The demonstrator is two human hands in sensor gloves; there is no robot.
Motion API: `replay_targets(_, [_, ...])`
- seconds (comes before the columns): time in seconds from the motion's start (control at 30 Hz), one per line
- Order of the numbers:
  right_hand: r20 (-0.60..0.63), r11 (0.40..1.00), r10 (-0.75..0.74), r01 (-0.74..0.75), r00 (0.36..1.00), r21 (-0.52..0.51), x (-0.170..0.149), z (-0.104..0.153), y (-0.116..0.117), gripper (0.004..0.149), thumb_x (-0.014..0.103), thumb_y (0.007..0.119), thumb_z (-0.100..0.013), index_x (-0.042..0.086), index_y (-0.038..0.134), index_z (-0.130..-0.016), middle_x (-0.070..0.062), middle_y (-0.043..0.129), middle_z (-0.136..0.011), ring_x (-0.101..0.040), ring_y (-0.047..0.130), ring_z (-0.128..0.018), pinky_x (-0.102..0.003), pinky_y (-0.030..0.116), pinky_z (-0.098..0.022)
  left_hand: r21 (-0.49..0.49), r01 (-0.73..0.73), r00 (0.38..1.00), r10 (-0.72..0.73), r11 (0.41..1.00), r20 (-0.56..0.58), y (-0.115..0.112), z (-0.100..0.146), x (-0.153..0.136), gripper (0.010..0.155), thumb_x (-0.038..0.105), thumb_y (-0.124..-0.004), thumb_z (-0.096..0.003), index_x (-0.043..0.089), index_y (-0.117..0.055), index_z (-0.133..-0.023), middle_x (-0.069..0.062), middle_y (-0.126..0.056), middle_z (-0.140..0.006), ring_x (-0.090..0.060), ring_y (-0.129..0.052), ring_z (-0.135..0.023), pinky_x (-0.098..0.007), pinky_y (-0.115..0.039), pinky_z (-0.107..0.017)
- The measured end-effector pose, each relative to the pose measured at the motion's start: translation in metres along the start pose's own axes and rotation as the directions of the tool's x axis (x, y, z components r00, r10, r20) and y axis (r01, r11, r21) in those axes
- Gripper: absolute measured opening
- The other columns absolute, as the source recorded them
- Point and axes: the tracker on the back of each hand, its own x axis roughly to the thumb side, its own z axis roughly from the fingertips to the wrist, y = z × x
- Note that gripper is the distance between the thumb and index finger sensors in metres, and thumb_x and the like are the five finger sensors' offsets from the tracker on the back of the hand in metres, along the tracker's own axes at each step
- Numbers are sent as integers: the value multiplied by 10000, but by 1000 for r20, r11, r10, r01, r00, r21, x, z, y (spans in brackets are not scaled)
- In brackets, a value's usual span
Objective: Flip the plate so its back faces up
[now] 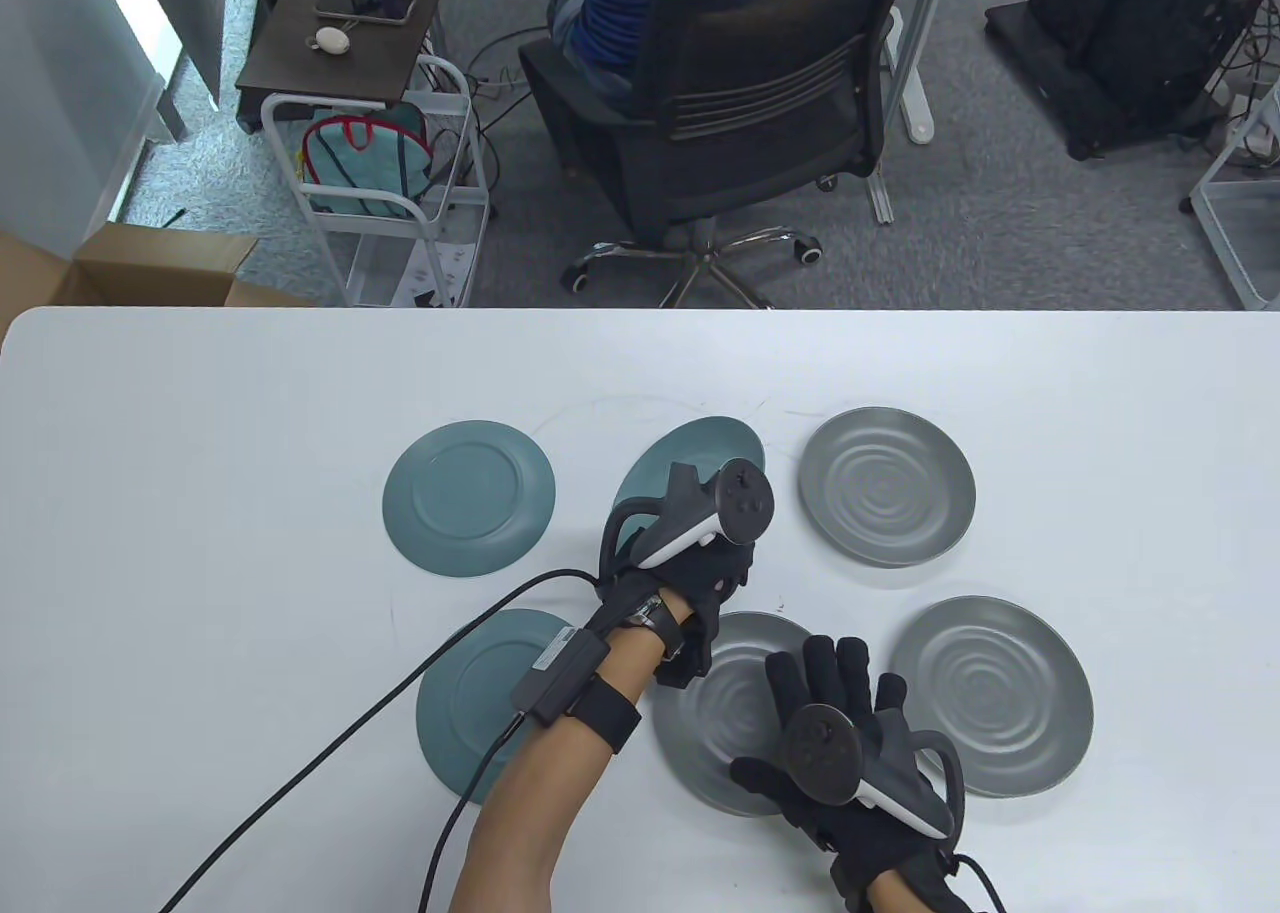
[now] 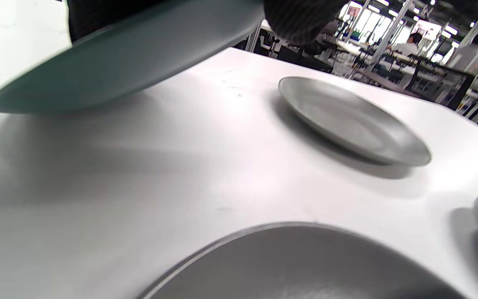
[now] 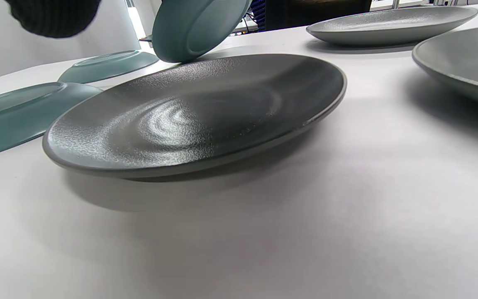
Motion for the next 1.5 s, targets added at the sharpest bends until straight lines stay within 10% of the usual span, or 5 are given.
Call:
replay_targets(0.4, [2,1000,-11,11,1000,-5,-1,1,0,946,659,639,-473,153,193,-1138,-235,114,-1173,-486,72,-1049,-722,172,-716,60,-338,941,335,939,56,23,11,-10,643,332,-654,-585,20,-461,-1113,-282,-609,-1035,-475,-843,-921,-448,-885,-551])
replay_targets(0.8, [7,1000,-11,11,1000,-1,0,1,0,947,658,639,-473,152,193,-1138,-235,114,-1173,-484,71,-1050,-722,171,-717,130,-714,698,715,689,45,33,14,-56,618,328,-644,-594,25,-479,-1106,-258,-653,-1013,-409,-898,-896,-395,-907,-533])
replay_targets(1.23, [8,1000,-8,8,1000,-1,1,1,1,948,659,637,-473,151,192,-1139,-235,109,-1172,-486,67,-1048,-723,168,-715,264,-792,546,832,550,-95,16,16,-121,612,351,-677,-583,0,-560,-1071,-114,-827,-857,-251,-1084,-614,-310,-945,-426])
replay_targets(1.5, [9,1000,-5,5,1000,6,2,0,1,948,659,638,-473,153,191,-1138,-235,108,-1172,-484,67,-1049,-723,167,-715,294,-744,547,800,600,-248,-10,14,-145,654,384,-679,-578,-30,-562,-1071,-121,-844,-819,-248,-1100,-539,-304,-948,-374])
